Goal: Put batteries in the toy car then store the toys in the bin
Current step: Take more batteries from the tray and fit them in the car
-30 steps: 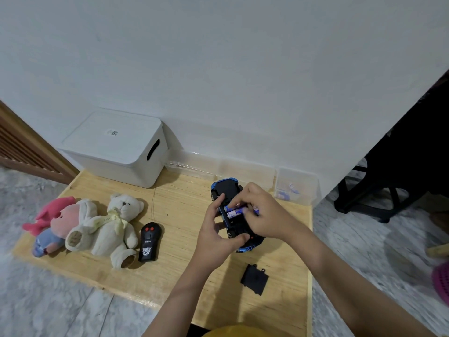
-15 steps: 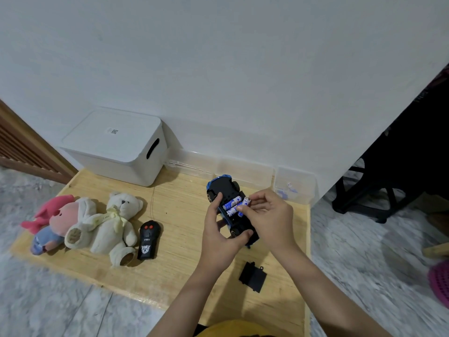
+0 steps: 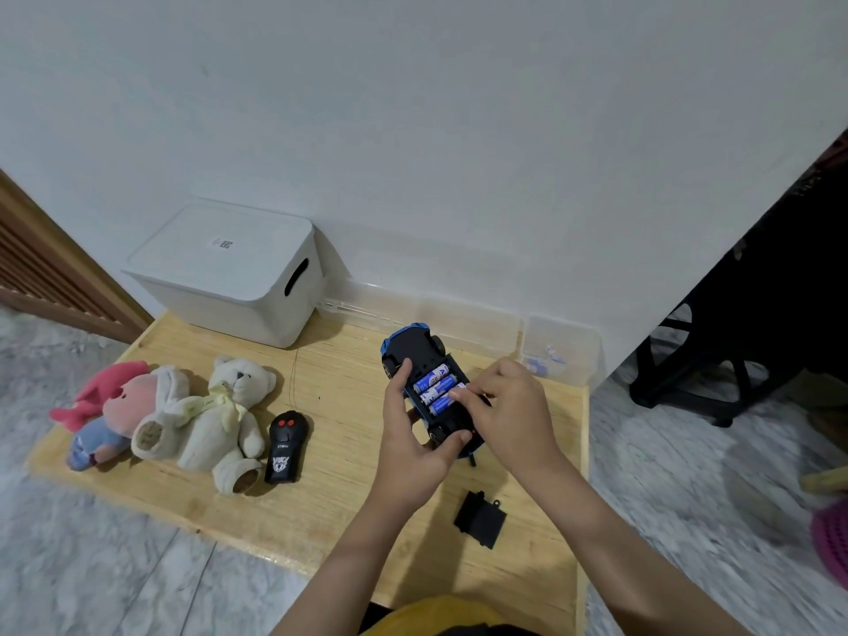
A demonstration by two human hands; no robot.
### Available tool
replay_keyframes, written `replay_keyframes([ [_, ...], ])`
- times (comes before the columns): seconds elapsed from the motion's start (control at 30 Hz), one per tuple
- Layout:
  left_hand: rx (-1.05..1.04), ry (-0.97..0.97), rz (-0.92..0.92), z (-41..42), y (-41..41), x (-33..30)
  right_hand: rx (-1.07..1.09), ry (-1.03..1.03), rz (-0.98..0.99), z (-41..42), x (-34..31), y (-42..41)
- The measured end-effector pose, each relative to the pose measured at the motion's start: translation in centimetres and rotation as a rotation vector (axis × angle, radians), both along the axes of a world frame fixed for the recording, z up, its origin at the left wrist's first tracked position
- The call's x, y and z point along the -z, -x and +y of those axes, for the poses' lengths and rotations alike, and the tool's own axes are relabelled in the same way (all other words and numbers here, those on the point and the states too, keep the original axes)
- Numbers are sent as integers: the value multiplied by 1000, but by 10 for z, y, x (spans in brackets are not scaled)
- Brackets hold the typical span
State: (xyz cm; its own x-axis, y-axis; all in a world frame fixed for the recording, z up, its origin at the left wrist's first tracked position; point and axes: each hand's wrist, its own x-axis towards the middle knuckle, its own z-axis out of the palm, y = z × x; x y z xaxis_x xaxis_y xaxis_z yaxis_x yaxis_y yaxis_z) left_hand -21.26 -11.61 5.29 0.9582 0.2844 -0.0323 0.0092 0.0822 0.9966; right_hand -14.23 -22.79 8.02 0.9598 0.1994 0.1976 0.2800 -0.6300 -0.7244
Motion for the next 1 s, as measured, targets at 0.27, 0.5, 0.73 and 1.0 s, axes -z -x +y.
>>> replay_keyframes([
  [0.27,43,-96,22,9,10,6,4,80,116,1,-5,4],
  [0.5,67,-113,125,23,33,25,139,-266,289,-26,45,38],
  [0.73,30,-125,193,35,54,43,36,172,498,-71,118,94],
  [1.0,41,-127,255,30,63,52,29,304,364,-68,136,99],
])
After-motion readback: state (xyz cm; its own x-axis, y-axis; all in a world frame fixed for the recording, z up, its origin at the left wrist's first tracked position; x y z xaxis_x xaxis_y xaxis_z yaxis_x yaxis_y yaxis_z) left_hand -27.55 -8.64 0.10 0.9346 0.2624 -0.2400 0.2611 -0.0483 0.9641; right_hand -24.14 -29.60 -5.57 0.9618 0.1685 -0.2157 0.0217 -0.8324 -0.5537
